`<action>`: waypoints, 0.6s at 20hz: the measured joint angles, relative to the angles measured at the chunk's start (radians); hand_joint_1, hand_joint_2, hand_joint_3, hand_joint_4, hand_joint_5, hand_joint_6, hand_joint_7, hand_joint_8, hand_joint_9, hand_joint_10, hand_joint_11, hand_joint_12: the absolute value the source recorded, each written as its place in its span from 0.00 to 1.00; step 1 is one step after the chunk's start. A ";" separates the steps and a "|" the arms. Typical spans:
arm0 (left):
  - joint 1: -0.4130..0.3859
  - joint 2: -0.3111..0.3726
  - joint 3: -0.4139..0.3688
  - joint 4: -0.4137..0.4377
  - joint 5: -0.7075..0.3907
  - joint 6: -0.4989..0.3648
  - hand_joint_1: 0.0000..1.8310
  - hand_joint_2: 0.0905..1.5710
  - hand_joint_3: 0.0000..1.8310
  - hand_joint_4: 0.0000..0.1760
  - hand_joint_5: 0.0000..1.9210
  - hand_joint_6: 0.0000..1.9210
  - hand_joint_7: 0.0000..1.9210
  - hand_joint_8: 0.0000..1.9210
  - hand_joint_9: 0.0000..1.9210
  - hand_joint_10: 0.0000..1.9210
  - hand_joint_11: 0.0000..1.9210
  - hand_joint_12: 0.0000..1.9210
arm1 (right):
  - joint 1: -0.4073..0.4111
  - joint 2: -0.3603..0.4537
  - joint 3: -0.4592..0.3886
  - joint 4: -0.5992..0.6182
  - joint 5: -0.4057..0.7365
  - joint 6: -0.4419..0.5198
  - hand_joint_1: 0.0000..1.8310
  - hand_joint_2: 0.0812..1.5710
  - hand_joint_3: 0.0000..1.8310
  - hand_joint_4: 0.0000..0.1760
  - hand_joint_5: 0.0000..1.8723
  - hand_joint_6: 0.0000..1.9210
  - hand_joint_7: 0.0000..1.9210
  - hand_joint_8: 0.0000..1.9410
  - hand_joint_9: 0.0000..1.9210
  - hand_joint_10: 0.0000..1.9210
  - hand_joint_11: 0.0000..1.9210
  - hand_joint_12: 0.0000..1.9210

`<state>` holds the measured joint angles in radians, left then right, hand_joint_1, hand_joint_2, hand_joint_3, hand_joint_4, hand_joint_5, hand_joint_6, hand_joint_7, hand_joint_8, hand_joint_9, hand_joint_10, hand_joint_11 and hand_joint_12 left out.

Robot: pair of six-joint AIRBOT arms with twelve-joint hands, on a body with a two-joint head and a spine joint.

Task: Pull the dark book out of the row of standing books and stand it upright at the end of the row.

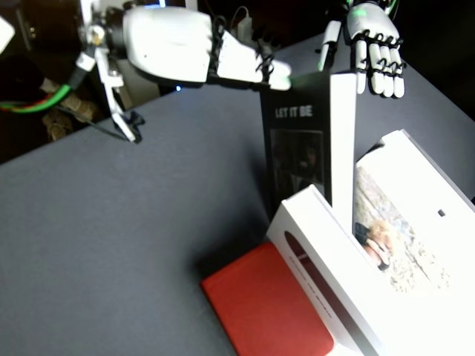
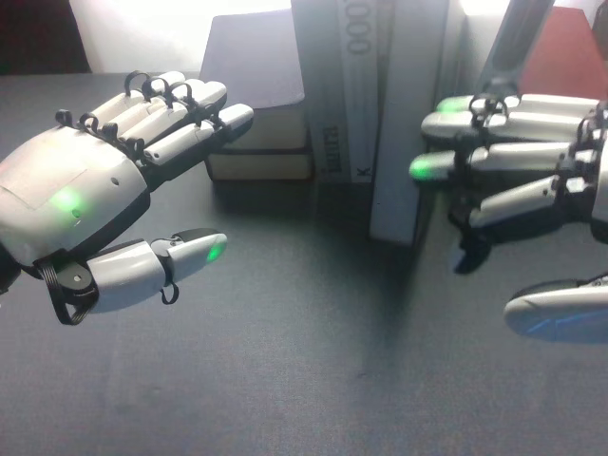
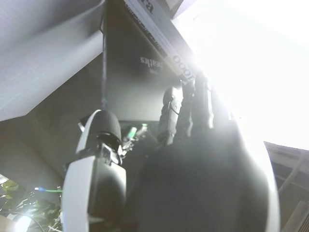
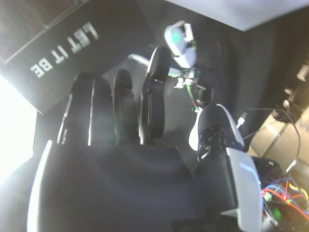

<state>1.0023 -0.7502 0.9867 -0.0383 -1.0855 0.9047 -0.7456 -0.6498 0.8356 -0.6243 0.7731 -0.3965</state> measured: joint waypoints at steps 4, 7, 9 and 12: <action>0.000 0.000 0.000 -0.001 0.000 0.000 0.21 0.84 0.00 0.25 0.04 0.00 0.00 0.00 0.00 0.00 0.00 0.00 | -0.002 0.000 0.000 -0.050 0.016 0.077 0.08 0.82 0.00 0.00 0.35 0.51 0.25 0.04 0.00 0.52 0.00 0.98; 0.010 0.000 0.000 -0.003 0.000 0.000 0.22 0.83 0.00 0.15 0.06 0.00 0.00 0.00 0.00 0.00 0.00 0.00 | -0.004 0.012 -0.002 -0.061 0.038 0.086 0.09 0.84 0.03 0.00 0.28 0.68 0.20 0.43 0.04 0.74 0.00 1.00; 0.012 0.000 0.000 -0.006 -0.001 0.000 0.21 0.84 0.00 0.14 0.06 0.01 0.00 0.00 0.00 0.00 0.00 0.00 | -0.004 0.025 -0.003 -0.035 0.062 0.068 0.07 0.84 0.06 0.00 0.17 0.72 0.10 0.54 0.01 0.75 0.00 1.00; 0.013 0.000 0.000 -0.006 -0.003 0.000 0.20 0.82 0.00 0.15 0.07 0.01 0.00 0.00 0.00 0.00 0.00 0.00 | -0.015 0.034 -0.003 0.090 0.121 -0.060 0.12 0.81 0.08 0.00 0.02 0.62 0.01 0.51 0.00 0.60 0.00 0.99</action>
<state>1.0149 -0.7502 0.9867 -0.0448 -1.0889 0.9047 -0.7609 -0.6159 0.8322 -0.5346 0.8940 -0.4564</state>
